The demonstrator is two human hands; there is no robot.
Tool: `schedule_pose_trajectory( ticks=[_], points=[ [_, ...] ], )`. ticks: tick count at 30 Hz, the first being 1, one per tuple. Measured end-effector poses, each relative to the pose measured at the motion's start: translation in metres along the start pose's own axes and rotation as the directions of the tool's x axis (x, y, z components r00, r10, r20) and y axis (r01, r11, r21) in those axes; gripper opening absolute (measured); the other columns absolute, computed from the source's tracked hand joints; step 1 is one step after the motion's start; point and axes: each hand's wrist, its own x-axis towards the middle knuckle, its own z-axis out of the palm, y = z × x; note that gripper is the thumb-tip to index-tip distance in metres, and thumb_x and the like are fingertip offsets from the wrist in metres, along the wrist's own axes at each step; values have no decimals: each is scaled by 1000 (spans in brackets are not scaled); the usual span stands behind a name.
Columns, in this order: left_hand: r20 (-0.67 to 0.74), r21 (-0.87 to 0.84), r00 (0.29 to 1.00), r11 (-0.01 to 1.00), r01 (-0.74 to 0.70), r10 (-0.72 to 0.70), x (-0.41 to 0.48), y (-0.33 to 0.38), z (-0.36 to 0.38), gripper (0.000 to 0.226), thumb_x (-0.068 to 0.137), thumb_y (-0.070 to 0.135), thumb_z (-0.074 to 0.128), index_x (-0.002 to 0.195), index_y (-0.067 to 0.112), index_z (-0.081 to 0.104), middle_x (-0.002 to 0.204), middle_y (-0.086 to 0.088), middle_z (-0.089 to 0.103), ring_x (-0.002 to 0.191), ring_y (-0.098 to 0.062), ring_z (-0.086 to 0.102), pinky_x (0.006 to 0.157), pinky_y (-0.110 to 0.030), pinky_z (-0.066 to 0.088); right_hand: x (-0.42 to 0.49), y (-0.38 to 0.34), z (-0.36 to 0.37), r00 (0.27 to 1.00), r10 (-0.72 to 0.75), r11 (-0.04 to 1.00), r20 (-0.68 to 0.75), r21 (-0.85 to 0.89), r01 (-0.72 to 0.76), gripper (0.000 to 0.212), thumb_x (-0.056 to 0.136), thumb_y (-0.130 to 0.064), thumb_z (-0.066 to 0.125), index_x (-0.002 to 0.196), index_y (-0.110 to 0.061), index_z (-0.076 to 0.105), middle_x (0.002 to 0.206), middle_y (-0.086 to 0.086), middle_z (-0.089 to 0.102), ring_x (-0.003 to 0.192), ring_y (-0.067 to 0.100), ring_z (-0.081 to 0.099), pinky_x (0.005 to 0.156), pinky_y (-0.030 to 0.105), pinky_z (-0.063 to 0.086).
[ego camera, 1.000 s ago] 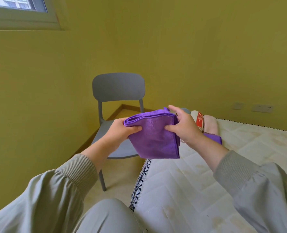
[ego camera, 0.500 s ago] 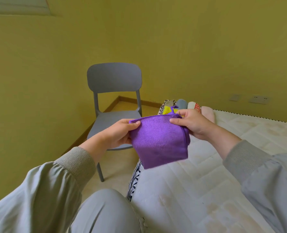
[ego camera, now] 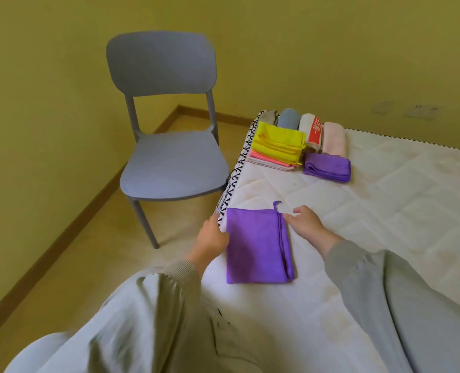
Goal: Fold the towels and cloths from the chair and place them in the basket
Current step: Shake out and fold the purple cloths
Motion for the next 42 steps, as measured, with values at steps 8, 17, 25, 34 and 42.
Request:
schedule_pose_trajectory(
  ticks=[8, 17, 25, 34, 42],
  points=[
    [95, 137, 995, 990, 16, -29, 22, -10, 35, 53, 88, 9, 49, 140, 17, 41, 135, -12, 45, 117, -29, 52, 98, -33, 41, 25, 25, 31, 997, 76, 997, 16, 1, -76, 41, 88, -24, 61, 54, -11, 43, 59, 9, 47, 67, 25, 49, 60, 30, 32],
    [-130, 213, 979, 969, -127, 158, 37, -8, 39, 46, 85, 6, 51, 131, 14, 55, 140, -8, 38, 126, -28, 37, 103, -31, 34, 21, 20, 60, 975, -142, 985, -170, 75, 156, 33, 82, -10, 65, 60, -21, 43, 56, -5, 44, 54, 14, 38, 50, 21, 30],
    [-93, 254, 965, 943, -217, 247, 50, -9, 33, 55, 85, 4, 50, 139, 13, 45, 147, -6, 37, 129, -27, 33, 107, -26, 26, 43, 12, 56, 976, -215, 899, -11, 387, 203, 28, 81, 13, 59, 82, -15, 56, 85, 5, 59, 82, 15, 53, 77, 23, 41],
    [186, 229, 930, 906, -356, 318, 92, 7, 12, 54, 78, 26, 68, 130, 23, 55, 117, 2, 63, 123, -22, 38, 104, -31, 34, 48, 9, 56, 925, -254, 755, 284, 656, 6, 34, 85, 22, 45, 96, -5, 62, 84, 5, 65, 75, 10, 62, 84, 26, 49],
    [331, 289, 926, 914, -283, 182, 118, 6, -2, 44, 88, 32, 62, 57, 16, 37, 59, 1, 38, 65, -18, 38, 57, -28, 32, 57, 24, 54, 972, -2, 836, 235, 534, -127, 16, 84, -15, 70, 86, 0, 68, 78, 8, 65, 74, 19, 58, 71, 28, 46]
  ],
)
